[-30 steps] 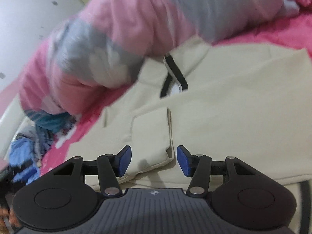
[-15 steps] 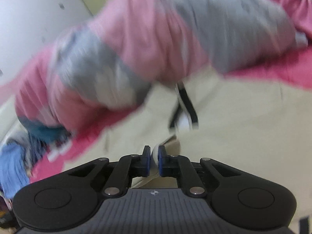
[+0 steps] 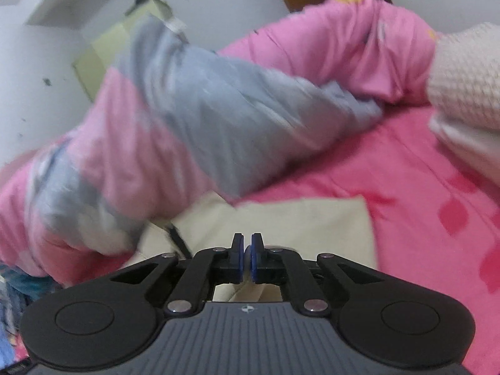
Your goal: Fold clothes
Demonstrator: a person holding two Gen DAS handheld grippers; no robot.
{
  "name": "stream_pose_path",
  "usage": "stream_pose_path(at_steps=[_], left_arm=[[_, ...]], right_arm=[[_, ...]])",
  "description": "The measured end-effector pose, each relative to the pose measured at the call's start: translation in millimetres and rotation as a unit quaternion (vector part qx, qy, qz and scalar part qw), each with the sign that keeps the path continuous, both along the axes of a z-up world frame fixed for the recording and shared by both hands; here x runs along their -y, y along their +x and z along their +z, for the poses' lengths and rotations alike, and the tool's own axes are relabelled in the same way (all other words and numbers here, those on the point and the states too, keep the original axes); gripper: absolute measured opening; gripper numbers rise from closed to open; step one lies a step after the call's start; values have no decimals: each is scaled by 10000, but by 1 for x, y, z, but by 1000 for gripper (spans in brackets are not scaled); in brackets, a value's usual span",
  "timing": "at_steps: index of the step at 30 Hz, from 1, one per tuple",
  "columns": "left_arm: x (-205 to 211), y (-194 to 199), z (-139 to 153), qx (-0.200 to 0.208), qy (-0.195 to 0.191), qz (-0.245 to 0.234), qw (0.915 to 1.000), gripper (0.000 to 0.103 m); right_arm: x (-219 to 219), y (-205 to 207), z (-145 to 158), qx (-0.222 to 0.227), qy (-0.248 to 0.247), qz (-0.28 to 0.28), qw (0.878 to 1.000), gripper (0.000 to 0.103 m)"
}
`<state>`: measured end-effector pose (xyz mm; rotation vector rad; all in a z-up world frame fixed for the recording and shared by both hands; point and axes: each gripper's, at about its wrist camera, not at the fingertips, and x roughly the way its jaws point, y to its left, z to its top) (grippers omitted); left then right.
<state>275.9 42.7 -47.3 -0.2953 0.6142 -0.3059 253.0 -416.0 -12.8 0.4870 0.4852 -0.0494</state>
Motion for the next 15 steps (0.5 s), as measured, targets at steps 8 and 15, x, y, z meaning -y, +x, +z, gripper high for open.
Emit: stream_pose_path(at_steps=[8,15], left_arm=[[9,-4,-8,-120,176,-161,9996,58],[13,-5,-15,-190,271,-235,9992,58]], right_arm=[[14,-17,-25,-296,-25,-120,9995,4],[50,-31,-65,-1029,1167,68,9878,15]])
